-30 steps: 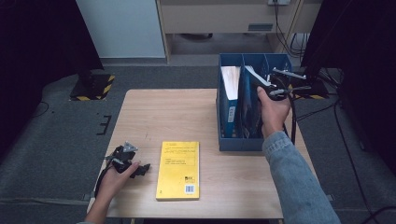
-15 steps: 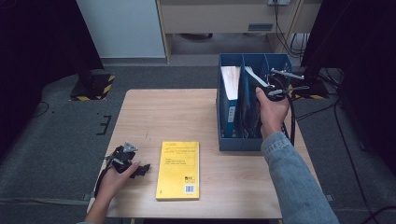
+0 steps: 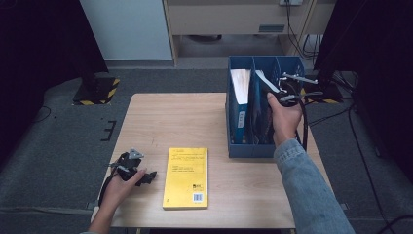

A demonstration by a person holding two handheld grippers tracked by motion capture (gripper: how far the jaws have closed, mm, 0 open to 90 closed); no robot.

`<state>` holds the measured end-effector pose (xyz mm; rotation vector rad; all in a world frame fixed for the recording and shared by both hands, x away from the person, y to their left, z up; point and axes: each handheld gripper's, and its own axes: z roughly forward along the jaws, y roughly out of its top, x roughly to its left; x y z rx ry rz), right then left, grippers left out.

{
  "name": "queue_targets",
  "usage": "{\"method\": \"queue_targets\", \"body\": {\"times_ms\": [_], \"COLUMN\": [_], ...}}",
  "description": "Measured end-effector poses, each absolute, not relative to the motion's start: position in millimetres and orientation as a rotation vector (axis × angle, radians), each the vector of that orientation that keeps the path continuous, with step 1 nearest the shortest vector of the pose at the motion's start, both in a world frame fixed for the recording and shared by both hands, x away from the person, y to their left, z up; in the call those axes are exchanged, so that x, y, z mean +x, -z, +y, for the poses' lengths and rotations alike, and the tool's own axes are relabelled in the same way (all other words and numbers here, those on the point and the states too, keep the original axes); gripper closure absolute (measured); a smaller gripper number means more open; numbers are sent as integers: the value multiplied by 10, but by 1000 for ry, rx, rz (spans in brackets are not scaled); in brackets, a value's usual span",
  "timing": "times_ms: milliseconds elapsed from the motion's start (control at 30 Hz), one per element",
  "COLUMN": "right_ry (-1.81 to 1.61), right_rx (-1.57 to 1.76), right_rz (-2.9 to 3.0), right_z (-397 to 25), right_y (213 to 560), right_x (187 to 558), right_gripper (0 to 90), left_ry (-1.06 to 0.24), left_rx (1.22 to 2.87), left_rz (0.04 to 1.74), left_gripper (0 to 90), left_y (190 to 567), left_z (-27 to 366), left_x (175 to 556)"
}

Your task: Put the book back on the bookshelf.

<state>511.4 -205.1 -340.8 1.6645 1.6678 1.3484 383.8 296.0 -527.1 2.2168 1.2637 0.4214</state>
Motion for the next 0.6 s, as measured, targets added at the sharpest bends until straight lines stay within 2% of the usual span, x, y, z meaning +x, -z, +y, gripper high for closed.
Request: {"method": "queue_targets", "body": {"times_ms": [600], "right_ry": [-1288], "right_rx": [1626], "right_rz": [1775], "right_z": [-2048], "right_y": [3419], "right_x": [4872], "right_gripper": [701], "left_ry": [-421], "left_rx": [2219], "left_rz": [1264], "left_gripper": [0], "left_y": [5269], "left_z": [2954], "left_x": [3835]}}
